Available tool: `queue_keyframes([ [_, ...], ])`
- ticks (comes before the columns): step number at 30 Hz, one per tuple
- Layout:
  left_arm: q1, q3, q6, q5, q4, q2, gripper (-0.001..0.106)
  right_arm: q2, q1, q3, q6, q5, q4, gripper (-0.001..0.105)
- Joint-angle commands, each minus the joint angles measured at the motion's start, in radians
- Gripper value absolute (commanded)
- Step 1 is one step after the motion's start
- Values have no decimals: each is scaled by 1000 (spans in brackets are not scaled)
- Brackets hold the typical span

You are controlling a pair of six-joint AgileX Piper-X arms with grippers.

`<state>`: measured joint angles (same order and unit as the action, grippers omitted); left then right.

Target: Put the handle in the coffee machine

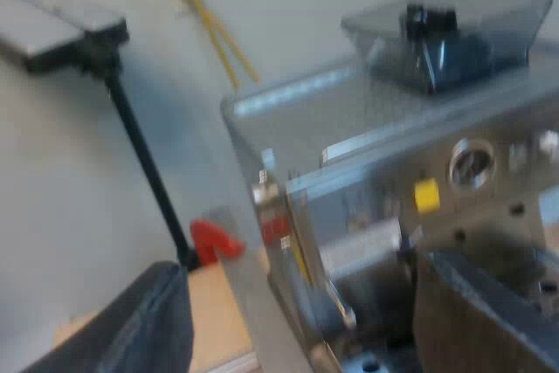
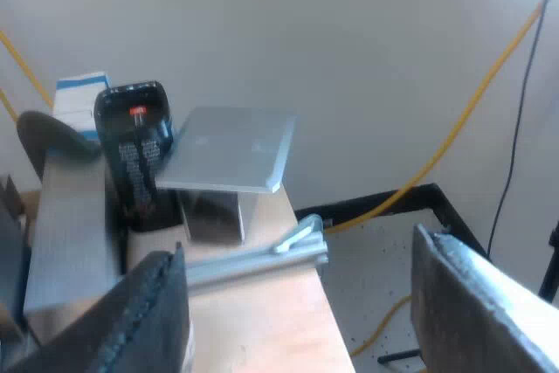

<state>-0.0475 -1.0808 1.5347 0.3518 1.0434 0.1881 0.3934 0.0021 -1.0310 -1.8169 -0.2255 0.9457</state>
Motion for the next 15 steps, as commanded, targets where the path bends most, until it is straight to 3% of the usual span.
queue_keyframes([
  [1,-2,37,12,-13,60,-110,58,-150,-2,95,-23,4,1,58],
  [8,-2,83,-18,-13,212,-257,58,-376,-2,232,-20,4,111,58],
  [9,-2,85,-19,-13,239,-284,58,-380,-2,234,-20,4,111,58],
  [11,-2,76,-60,-6,399,-348,58,-426,-2,248,-16,4,186,58],
  [15,-2,65,-94,3,478,-347,58,-448,-2,241,20,4,261,58],
])
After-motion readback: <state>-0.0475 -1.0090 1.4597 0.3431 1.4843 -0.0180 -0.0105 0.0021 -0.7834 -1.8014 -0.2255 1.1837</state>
